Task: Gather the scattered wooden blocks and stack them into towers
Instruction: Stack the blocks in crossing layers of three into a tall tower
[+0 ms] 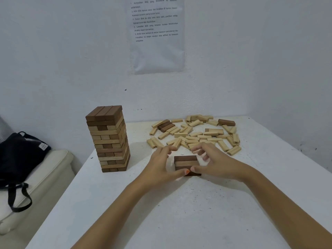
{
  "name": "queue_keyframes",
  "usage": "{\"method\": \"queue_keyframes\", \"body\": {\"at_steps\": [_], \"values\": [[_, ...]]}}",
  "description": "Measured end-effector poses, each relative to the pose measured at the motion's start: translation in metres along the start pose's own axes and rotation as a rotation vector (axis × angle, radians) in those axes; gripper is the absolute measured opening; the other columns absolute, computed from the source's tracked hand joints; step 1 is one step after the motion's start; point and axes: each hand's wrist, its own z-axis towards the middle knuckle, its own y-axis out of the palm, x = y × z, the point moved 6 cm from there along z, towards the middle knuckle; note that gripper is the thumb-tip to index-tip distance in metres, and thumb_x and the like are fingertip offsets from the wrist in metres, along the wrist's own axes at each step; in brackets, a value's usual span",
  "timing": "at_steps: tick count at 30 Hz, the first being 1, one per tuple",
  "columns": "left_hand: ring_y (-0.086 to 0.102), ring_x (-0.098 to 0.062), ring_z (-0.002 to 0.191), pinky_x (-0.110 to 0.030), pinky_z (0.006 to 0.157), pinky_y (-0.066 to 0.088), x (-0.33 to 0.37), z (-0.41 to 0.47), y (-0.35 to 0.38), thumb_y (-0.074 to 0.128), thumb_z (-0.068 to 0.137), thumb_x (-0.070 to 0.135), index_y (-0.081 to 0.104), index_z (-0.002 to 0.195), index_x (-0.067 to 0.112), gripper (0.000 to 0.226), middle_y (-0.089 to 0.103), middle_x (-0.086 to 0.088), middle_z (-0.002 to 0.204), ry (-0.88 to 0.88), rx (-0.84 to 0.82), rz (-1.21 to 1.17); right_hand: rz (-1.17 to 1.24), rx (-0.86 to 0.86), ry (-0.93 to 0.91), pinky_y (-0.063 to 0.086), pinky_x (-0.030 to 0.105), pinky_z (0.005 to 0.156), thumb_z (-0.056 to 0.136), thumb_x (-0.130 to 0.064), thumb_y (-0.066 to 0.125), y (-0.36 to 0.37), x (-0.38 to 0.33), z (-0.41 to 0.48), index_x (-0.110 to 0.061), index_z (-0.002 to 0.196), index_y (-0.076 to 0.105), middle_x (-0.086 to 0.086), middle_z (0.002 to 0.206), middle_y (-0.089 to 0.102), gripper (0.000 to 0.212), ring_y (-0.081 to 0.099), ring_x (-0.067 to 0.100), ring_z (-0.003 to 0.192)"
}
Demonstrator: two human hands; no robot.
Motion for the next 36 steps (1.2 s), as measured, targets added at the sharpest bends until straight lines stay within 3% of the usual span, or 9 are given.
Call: {"method": "queue_keyframes", "body": {"at_steps": [2, 6, 9, 21, 29, 33, 36], "values": [[0.031, -0.005, 0.126, -0.025, 0.102, 0.031, 0.001, 0.0, -0.001, 0.068, 0.084, 0.041, 0.044, 0.126, 0.03, 0.05, 0.038, 0.01, 0.132, 0.055, -0.045, 0.045, -0.023, 0.007, -0.071, 0.036, 0.027, 0.096, 0.085, -0.032, 0.071, -0.002, 0.0, 0.002, -0.033, 0.121, 0.048, -0.004, 0.128, 0.042, 0.043, 0.037, 0.006, 0.115], [0.034, -0.009, 0.121, -0.029, 0.101, 0.032, -0.006, 0.0, 0.005, 0.067, 0.082, 0.046, 0.047, 0.114, 0.034, 0.039, 0.039, 0.012, 0.126, 0.092, -0.129, 0.099, -0.063, -0.072, -0.131, 0.03, 0.032, 0.1, 0.086, -0.028, 0.07, 0.003, 0.003, 0.003, -0.031, 0.112, 0.053, -0.006, 0.124, 0.041, 0.031, 0.03, 0.009, 0.121], [0.035, -0.011, 0.118, -0.033, 0.101, 0.033, -0.014, 0.001, 0.011, 0.059, 0.074, 0.059, 0.044, 0.109, 0.043, 0.041, 0.041, 0.016, 0.123, 0.09, -0.174, 0.133, -0.077, -0.133, -0.132, 0.032, 0.031, 0.1, 0.084, -0.027, 0.07, 0.007, 0.007, 0.002, -0.035, 0.111, 0.052, -0.011, 0.124, 0.042, 0.033, 0.032, 0.007, 0.121], [0.038, -0.006, 0.116, -0.024, 0.095, 0.026, -0.018, 0.005, 0.009, 0.061, 0.077, 0.047, 0.051, 0.105, 0.039, 0.031, 0.048, 0.018, 0.114, 0.126, -0.134, 0.065, -0.09, -0.061, -0.132, 0.036, 0.024, 0.096, 0.078, -0.018, 0.071, 0.003, 0.012, 0.005, -0.039, 0.109, 0.052, -0.021, 0.117, 0.043, 0.042, 0.037, 0.004, 0.117], [0.047, -0.01, 0.111, -0.038, 0.098, 0.037, -0.02, 0.006, 0.006, 0.066, 0.072, 0.051, 0.055, 0.098, 0.039, 0.031, 0.055, 0.02, 0.108, 0.149, -0.084, 0.038, -0.044, -0.005, -0.165, 0.044, 0.025, 0.096, 0.071, -0.016, 0.078, -0.002, 0.01, 0.007, -0.034, 0.1, 0.061, -0.019, 0.111, 0.054, 0.039, 0.046, 0.0, 0.109], [0.051, -0.005, 0.1, -0.026, 0.083, 0.039, -0.015, 0.005, 0.001, 0.075, 0.07, 0.045, 0.059, 0.094, 0.034, 0.03, 0.06, 0.018, 0.1, 0.183, -0.047, -0.01, -0.015, 0.004, -0.167, 0.046, 0.02, 0.092, 0.068, -0.015, 0.079, -0.003, 0.01, 0.006, -0.034, 0.098, 0.063, -0.019, 0.112, 0.055, 0.039, 0.049, -0.001, 0.108], [0.052, -0.003, 0.103, -0.02, 0.083, 0.037, -0.012, 0.004, -0.002, 0.077, 0.068, 0.04, 0.062, 0.093, 0.032, 0.031, 0.062, 0.019, 0.101, 0.184, -0.019, -0.056, 0.043, 0.005, -0.178, 0.047, 0.023, 0.094, 0.065, -0.017, 0.078, -0.006, 0.01, 0.005, -0.035, 0.096, 0.064, -0.019, 0.109, 0.058, 0.038, 0.052, 0.0, 0.105]]}}
